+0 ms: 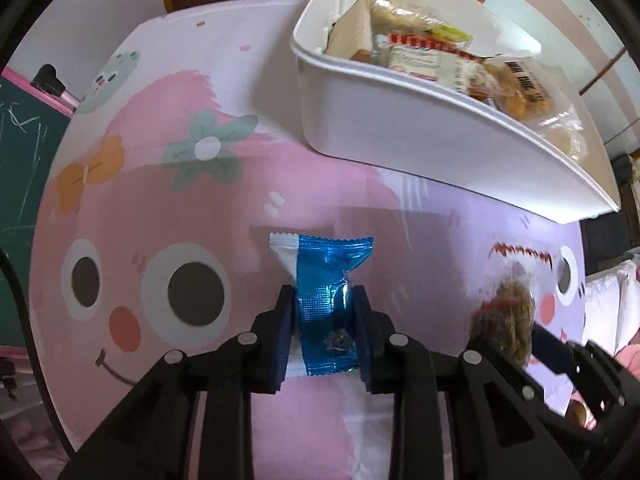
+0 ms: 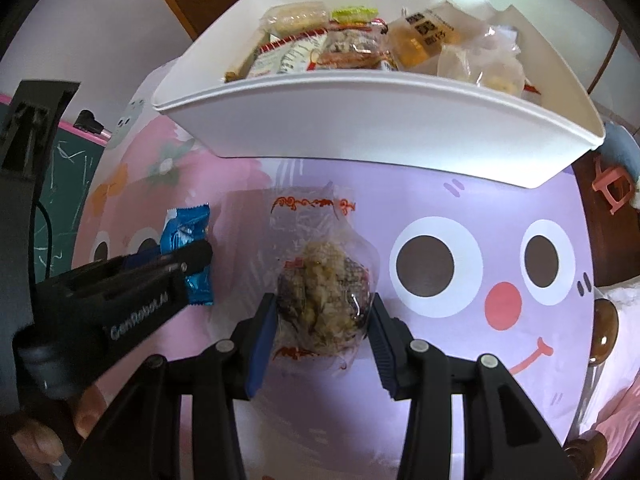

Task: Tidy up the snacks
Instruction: 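Carry both snacks over the white tray and open both tools to drop them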

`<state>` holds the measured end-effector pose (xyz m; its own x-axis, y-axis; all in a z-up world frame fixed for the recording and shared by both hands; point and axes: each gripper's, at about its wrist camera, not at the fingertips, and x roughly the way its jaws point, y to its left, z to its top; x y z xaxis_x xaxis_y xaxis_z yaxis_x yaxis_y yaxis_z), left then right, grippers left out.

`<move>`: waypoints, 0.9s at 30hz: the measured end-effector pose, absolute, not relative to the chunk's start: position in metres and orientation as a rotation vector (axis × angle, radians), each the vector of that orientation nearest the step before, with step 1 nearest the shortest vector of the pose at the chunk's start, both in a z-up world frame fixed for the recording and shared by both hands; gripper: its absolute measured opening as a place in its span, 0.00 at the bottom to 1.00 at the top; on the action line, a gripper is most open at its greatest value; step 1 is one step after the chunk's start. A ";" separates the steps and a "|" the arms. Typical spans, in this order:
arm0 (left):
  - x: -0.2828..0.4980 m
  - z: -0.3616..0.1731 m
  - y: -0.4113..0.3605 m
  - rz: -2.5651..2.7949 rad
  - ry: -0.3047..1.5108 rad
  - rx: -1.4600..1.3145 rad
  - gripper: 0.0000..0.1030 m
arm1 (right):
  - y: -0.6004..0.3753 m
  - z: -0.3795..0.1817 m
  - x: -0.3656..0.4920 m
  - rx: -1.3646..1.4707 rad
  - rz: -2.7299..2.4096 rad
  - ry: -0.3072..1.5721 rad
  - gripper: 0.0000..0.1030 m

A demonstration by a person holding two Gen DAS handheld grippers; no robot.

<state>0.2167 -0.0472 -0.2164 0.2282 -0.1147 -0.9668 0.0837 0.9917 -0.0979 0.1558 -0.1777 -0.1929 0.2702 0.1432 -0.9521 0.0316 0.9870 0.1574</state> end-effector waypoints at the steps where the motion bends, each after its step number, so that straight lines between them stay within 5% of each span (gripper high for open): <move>1: 0.213 -0.212 -0.048 -0.139 1.328 -0.024 0.25 | -0.179 -0.191 0.155 0.153 0.078 1.294 0.43; 27: 0.205 -0.025 -0.051 -0.197 1.008 0.011 0.24 | -0.202 -0.034 0.154 -0.003 0.022 1.030 0.43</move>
